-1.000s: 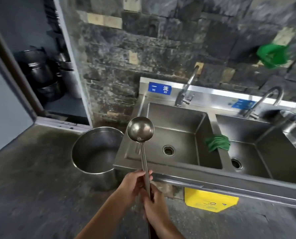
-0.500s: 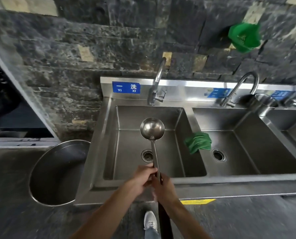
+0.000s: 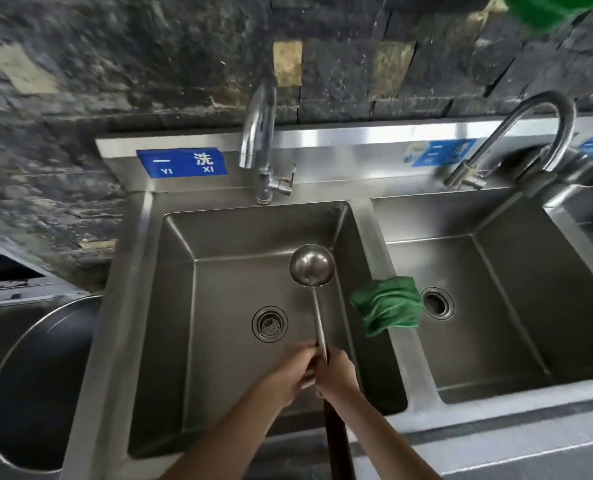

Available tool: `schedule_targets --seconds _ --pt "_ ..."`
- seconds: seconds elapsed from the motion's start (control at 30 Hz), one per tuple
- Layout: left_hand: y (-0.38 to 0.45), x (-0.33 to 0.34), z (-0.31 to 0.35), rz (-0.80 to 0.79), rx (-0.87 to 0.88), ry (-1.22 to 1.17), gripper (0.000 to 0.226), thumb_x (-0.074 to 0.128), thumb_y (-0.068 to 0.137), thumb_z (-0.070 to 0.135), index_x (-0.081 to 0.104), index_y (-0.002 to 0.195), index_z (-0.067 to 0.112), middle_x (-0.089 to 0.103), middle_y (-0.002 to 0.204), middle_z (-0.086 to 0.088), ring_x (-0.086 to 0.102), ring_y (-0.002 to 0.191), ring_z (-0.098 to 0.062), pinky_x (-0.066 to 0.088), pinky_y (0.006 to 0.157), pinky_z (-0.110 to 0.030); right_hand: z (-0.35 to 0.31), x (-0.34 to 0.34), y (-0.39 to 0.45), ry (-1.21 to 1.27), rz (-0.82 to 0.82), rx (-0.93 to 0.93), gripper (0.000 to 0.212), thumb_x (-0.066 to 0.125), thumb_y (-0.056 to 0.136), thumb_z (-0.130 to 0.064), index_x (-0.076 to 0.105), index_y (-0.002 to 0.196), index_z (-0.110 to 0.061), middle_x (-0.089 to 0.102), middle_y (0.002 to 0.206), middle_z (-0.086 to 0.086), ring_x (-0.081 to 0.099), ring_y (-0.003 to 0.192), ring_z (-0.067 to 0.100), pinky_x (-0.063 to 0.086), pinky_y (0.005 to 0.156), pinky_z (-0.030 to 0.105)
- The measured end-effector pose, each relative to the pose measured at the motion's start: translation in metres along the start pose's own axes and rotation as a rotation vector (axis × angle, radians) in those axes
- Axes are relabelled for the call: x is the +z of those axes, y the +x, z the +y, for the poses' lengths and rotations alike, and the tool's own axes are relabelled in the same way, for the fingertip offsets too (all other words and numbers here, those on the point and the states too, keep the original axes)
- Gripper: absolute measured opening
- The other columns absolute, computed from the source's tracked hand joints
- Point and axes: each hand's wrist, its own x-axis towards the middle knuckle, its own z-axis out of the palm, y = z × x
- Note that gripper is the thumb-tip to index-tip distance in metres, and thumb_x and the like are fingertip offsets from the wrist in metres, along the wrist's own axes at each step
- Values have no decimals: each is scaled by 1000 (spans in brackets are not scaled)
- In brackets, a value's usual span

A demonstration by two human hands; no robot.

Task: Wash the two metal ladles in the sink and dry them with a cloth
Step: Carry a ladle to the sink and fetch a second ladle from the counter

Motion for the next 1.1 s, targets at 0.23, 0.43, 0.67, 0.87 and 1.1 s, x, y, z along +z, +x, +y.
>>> schedule_targets --seconds 0.23,0.43,0.67,0.87,1.1 --pt "61 17 20 -32 -112 -87 23 56 95 9 75 108 7 70 86 -6 65 72 -15 52 51 -24 -1 -8 78 -69 -28 59 27 41 91 -11 66 99 -15 71 82 6 72 73 25 59 57 35" --pt "103 24 21 -33 -189 -85 18 54 97 12 72 101 13 70 82 -3 65 68 -11 50 49 -21 16 -8 122 -125 -29 81 25 46 91 -16 68 102 -17 73 89 4 72 80 22 63 73 42" --pt "133 41 9 -24 -216 -89 28 48 102 18 68 121 22 73 107 -4 68 96 -18 56 71 -30 38 -8 148 -174 -76 75 12 55 95 -11 65 102 -15 73 85 2 74 74 17 64 66 41" --pt "155 49 -3 2 -213 -157 38 46 102 15 63 133 29 71 120 2 65 111 -15 53 101 -39 41 -8 159 -161 -88 -5 26 51 101 -10 57 126 -17 72 107 5 72 100 22 60 78 32" --pt "169 48 -9 -15 -187 -142 42 47 102 18 57 139 37 68 126 6 63 115 -12 49 106 -42 37 -8 163 -207 -88 18 42 52 100 -15 44 141 -15 70 116 12 70 109 30 55 80 35"
